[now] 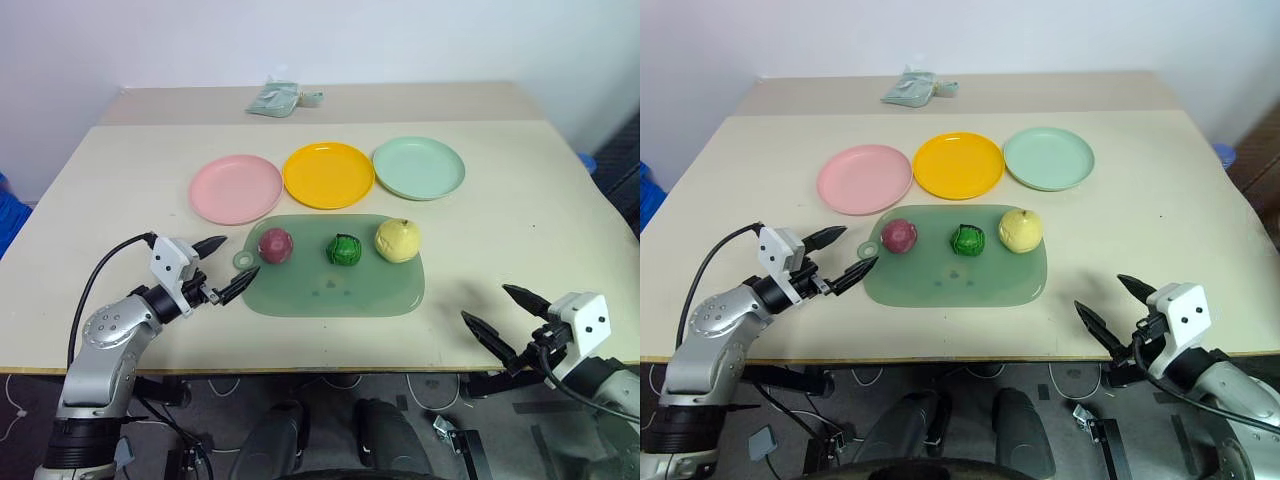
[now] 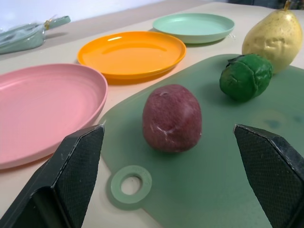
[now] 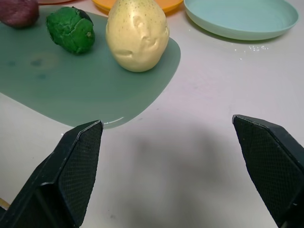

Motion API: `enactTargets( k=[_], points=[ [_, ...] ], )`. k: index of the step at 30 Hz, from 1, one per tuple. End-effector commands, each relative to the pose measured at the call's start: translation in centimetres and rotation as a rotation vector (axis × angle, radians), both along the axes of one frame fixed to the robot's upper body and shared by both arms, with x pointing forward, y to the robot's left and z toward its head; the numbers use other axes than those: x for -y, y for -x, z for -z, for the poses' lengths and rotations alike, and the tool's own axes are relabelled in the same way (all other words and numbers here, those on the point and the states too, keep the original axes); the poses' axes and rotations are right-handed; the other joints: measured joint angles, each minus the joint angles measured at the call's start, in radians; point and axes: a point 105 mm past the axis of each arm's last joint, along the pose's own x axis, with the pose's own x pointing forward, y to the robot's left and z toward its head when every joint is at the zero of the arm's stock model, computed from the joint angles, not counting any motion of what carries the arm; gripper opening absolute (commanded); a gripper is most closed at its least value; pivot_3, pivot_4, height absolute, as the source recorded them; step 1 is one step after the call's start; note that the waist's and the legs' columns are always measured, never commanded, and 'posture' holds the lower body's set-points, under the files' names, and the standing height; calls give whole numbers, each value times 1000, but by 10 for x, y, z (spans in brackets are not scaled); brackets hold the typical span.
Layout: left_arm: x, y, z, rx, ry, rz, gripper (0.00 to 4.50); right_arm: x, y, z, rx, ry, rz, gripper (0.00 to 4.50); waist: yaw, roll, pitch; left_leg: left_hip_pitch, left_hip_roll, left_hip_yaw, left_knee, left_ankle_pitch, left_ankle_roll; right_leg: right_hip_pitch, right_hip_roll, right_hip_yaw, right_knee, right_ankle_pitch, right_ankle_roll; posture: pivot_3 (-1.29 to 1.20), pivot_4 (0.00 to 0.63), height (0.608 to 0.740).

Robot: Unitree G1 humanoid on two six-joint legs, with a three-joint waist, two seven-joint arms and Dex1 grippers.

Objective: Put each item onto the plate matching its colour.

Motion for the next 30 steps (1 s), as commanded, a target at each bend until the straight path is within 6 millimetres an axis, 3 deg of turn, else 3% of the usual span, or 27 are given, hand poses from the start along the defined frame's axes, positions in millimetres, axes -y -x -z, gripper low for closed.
enactTargets(
  k=[1,19,30],
  points=[
    [-1,-2,-10,51,2,5,4500,0,0,-12,58,18,-2,4455,0,0,0,0,0,0,0,0,0,0,0,0,0,0,0,0,150,740],
    [10,-13,-16,80,40,-52,4500,-5,-8,-16,102,-17,-33,4455,2,0,0,0,0,0,0,0,0,0,0,0,0,0,0,0,150,740],
    [42,-34,-22,81,52,-36,4500,-51,-18,-33,168,-98,-307,4455,1,-1,0,0,0,0,0,1,1,0,0,-1,0,1,1,0,150,740]
  ],
)
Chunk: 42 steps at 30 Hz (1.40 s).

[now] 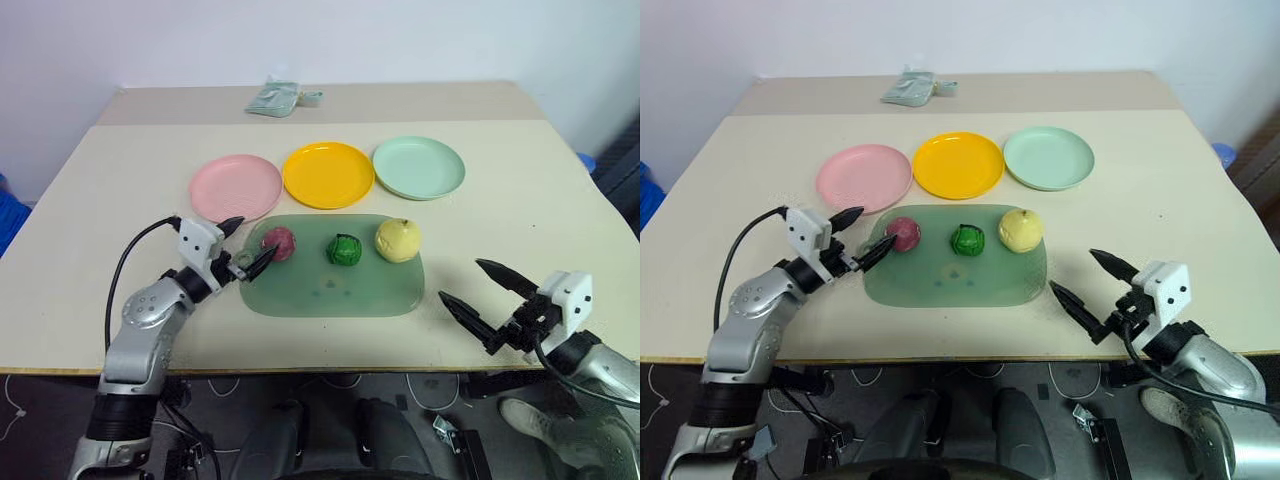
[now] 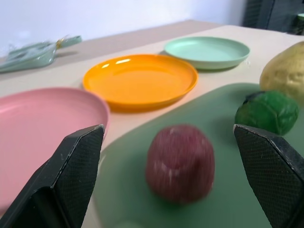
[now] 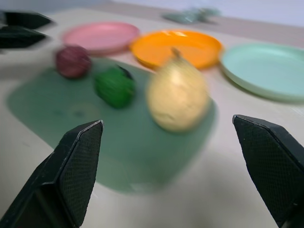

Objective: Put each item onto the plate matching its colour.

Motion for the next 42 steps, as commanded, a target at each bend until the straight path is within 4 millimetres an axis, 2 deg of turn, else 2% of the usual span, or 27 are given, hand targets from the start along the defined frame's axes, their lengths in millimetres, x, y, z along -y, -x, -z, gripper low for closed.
enactTargets(
  k=[1,10,20,31,34,37,38,42],
  points=[
    [9,-5,-8,32,-25,22,4500,-14,3,-8,40,16,-101,4455,0,0,0,0,0,0,0,0,1,0,0,0,0,0,0,0,150,740],
    [22,-22,-2,-8,-64,31,4500,-43,-3,-17,71,30,-280,4455,-3,0,0,0,0,0,0,1,1,0,0,0,0,2,3,0,150,740],
    [22,-24,-1,-25,-71,38,4500,-52,-21,-30,120,30,-319,4455,-1,0,0,0,0,0,0,1,1,0,0,0,0,2,3,0,150,740],
    [18,-25,17,-103,-84,10,4500,-56,-30,-37,160,49,-323,4455,-1,0,0,0,0,0,0,1,2,-1,0,0,0,2,3,0,150,740],
    [20,-24,20,-125,-74,21,3625,-55,-31,-38,167,53,-319,4500,-2,0,0,0,0,0,0,1,2,-1,0,0,0,2,3,0,150,740],
    [21,-24,24,-133,-85,18,2125,-55,-32,-39,171,56,-316,4500,-2,0,0,0,0,0,0,1,2,-1,0,0,0,2,3,0,150,740],
    [22,-24,24,-132,-86,18,1864,-55,-33,-40,173,57,-314,4500,-2,0,0,0,0,0,0,1,2,-1,0,0,0,2,3,0,150,740],
    [22,-24,22,-121,-77,17,1864,-54,-36,-43,187,62,-301,4500,-2,0,0,0,0,0,0,1,2,-1,0,0,0,2,3,0,150,740]
  ],
)
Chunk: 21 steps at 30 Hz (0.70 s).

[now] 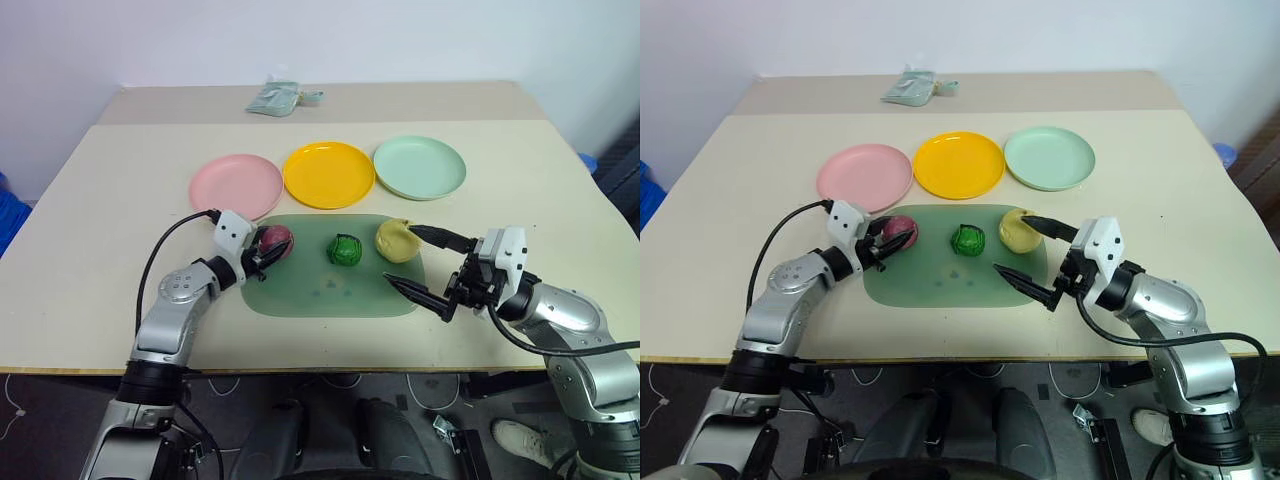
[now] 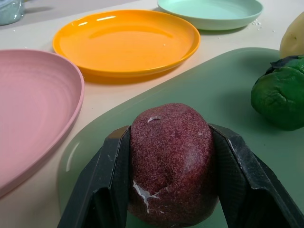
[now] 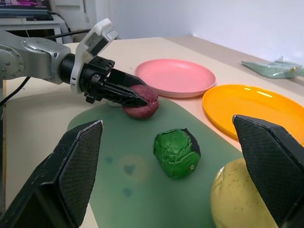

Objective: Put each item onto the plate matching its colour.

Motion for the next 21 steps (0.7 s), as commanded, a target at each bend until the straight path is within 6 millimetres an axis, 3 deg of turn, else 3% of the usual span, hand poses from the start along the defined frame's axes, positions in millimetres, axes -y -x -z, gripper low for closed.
enactTargets(
  k=[1,7,11,14,18,21],
  points=[
    [3,0,-8,34,11,8,1864,1,-3,-13,68,-2,16,4500,0,0,0,0,0,0,0,0,0,0,0,0,0,0,0,0,150,740],
    [-8,-22,-41,112,131,-122,1864,1,-18,-26,131,-32,74,4500,2,0,0,0,0,0,0,0,0,0,0,0,0,0,0,0,150,740],
    [-30,-46,-62,174,145,-307,1864,-5,-26,-31,152,-51,83,4500,0,-1,0,0,0,0,1,0,0,0,0,0,1,0,0,0,150,740],
    [-52,-65,-64,190,124,-467,1864,-9,-32,-32,161,-59,87,4500,-2,-1,0,0,0,0,0,0,0,-1,0,0,1,0,0,0,150,740],
    [-66,-79,-58,182,115,-592,1864,-12,-35,-32,173,-66,90,4500,-1,-1,0,0,-1,0,0,0,0,-2,0,0,3,0,0,0,150,740],
    [-65,-87,-53,174,103,-636,3226,-9,-35,-26,172,-66,93,4500,3,-2,0,0,-1,0,0,0,0,-2,0,0,3,0,0,0,150,740]
  ],
)
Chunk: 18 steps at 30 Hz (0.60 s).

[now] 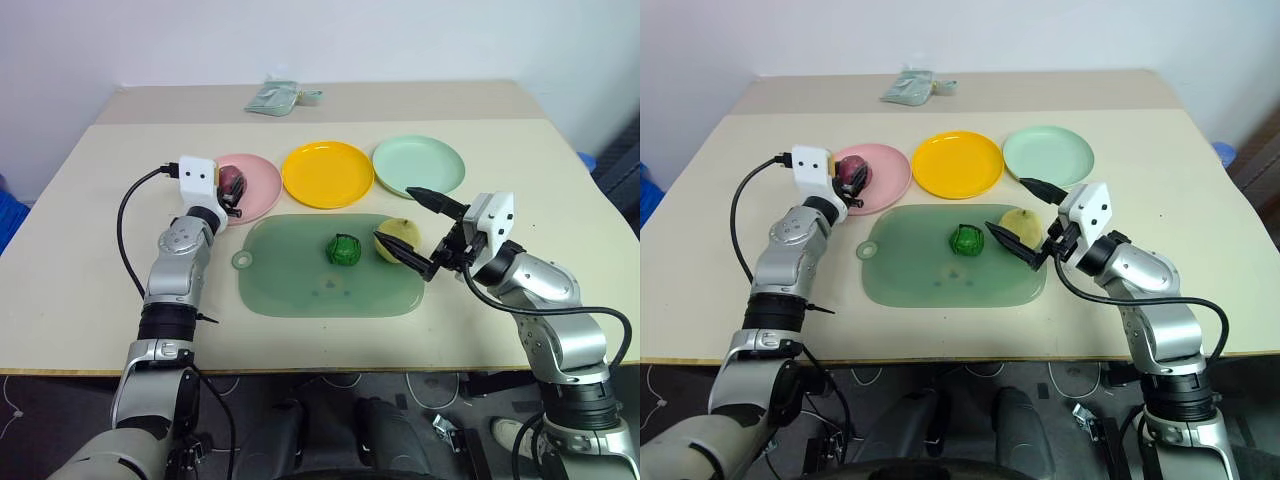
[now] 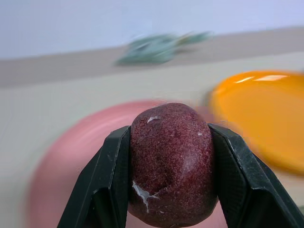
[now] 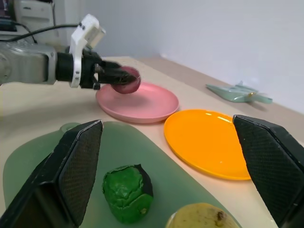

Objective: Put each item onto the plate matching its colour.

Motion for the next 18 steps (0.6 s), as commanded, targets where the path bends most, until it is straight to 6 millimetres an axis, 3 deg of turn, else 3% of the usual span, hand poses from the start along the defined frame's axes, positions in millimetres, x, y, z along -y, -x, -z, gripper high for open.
enactTargets(
  k=[1,3,7,13,18],
  points=[
    [2,-9,-14,60,-15,-46,3716,1,2,-4,51,-5,-3,4500,2,-1,0,0,0,0,0,0,0,0,0,0,0,0,0,0,150,740],
    [9,-10,-14,62,-30,-22,4422,4,3,-2,51,-7,7,4500,1,-1,0,0,0,0,0,0,0,0,0,0,0,0,0,0,150,740],
    [29,-3,-21,105,-43,122,4422,11,5,3,49,-7,31,4500,-4,-1,0,0,0,0,0,0,0,0,0,0,0,0,0,0,150,740],
    [75,31,-29,151,-69,509,4422,16,9,9,36,-7,57,4500,-5,0,0,0,0,0,0,0,0,-1,0,1,1,0,0,0,150,740],
    [90,44,-29,112,-49,664,4422,21,15,12,26,-1,75,4500,-3,0,0,0,0,0,0,0,0,0,0,1,1,0,0,0,150,740]
  ],
)
